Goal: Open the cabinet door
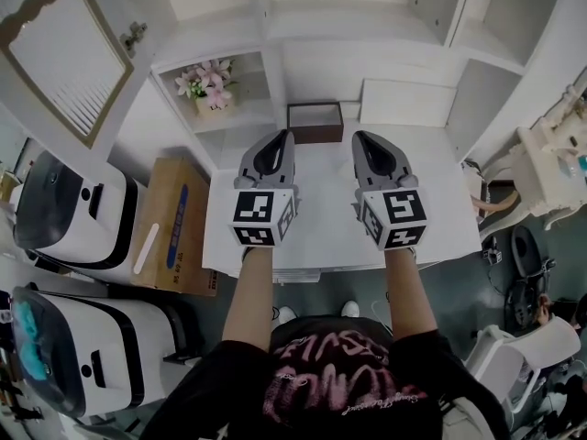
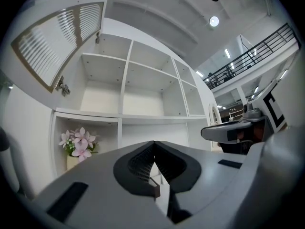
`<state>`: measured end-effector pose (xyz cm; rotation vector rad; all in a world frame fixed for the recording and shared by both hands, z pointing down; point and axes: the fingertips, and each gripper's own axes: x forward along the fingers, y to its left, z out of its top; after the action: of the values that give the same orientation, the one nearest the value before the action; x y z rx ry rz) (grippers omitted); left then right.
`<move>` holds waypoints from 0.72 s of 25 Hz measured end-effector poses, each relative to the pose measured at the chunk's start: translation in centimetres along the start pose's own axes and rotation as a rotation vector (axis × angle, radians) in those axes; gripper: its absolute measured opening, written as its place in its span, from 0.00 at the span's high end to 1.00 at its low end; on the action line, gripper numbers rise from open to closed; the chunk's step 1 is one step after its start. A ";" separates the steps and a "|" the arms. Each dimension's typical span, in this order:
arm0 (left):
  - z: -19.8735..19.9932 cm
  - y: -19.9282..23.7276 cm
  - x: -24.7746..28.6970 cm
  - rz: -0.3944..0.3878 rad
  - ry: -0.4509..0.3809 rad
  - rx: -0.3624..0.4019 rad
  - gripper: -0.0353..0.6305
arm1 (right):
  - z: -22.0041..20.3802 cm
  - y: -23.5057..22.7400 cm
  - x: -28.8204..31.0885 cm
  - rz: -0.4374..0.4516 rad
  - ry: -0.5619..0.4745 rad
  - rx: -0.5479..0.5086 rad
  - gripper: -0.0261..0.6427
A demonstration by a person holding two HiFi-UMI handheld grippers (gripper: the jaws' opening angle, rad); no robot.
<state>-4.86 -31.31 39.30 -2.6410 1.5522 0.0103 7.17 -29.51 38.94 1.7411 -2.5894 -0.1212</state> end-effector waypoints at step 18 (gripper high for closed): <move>-0.4 0.3 -0.7 -0.010 -0.003 -0.022 0.92 | -0.2 1.6 0.5 0.031 -0.004 -0.019 0.94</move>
<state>-5.44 -30.83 39.72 -2.6644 1.5475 0.0310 5.49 -29.38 39.27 1.6961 -2.6080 -0.1486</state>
